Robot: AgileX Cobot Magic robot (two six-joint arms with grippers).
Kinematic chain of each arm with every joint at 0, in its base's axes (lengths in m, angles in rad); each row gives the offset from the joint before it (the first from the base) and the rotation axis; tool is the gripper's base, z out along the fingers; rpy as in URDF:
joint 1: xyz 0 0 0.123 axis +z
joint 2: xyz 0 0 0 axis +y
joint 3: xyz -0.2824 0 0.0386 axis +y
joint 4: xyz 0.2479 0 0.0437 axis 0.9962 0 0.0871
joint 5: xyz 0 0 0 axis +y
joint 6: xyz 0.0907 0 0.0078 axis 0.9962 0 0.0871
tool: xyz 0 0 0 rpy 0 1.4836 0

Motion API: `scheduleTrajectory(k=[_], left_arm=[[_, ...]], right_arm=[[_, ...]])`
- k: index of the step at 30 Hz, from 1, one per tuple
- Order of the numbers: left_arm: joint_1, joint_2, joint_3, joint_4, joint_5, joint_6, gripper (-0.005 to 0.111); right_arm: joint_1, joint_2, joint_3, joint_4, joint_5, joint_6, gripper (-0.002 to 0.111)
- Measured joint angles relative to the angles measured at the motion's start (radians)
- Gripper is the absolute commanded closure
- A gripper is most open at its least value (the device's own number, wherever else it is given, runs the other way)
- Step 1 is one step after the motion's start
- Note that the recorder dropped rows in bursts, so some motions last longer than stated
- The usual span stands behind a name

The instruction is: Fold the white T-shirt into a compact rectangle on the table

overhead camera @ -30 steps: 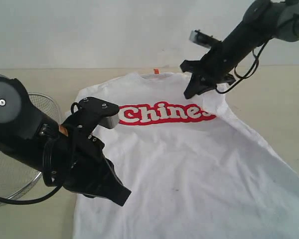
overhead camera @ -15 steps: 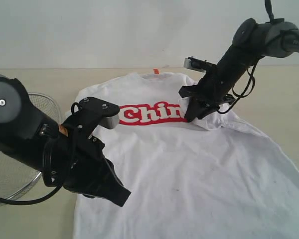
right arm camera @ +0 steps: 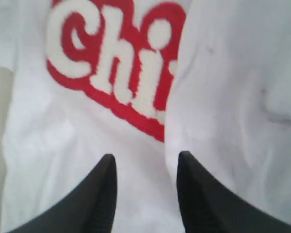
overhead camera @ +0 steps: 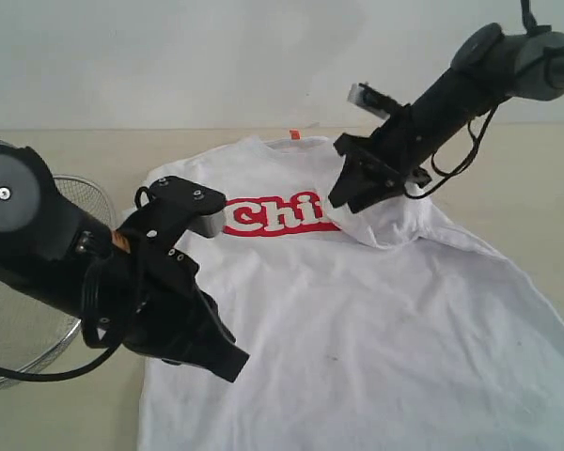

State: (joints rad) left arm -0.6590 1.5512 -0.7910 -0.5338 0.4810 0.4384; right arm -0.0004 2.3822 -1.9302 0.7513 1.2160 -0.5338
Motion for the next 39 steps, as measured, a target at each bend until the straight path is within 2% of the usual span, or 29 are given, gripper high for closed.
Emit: scheduleTrajectory(k=[7, 14, 18, 24, 30, 39], left_arm=[[0.000, 0.000, -0.083, 0.000, -0.029, 0.052, 0.102], [0.000, 0.106, -0.219, 0.000, -0.033, 0.090, 0.102], [0.010, 0.241, -0.300, 0.000, -0.022, 0.127, 0.102], [0.034, 0.382, -0.460, 0.000, -0.018, 0.143, 0.102], [0.050, 0.451, -0.606, 0.000, -0.015, 0.182, 0.102], [0.131, 0.620, -0.772, 0.000, 0.038, 0.235, 0.102]], right_arm=[[-0.087, -0.059, -0.049, 0.047, -0.004, 0.030, 0.073], [-0.159, -0.059, -0.059, 0.008, -0.156, 0.173, 0.073], [-0.164, -0.059, -0.060, -0.071, -0.233, 0.244, 0.073], [-0.164, 0.006, -0.061, -0.094, -0.235, 0.337, 0.057], [-0.164, 0.028, -0.061, -0.089, -0.226, 0.370, 0.057], [-0.164, 0.029, -0.061, -0.030, -0.193, 0.441, 0.057]])
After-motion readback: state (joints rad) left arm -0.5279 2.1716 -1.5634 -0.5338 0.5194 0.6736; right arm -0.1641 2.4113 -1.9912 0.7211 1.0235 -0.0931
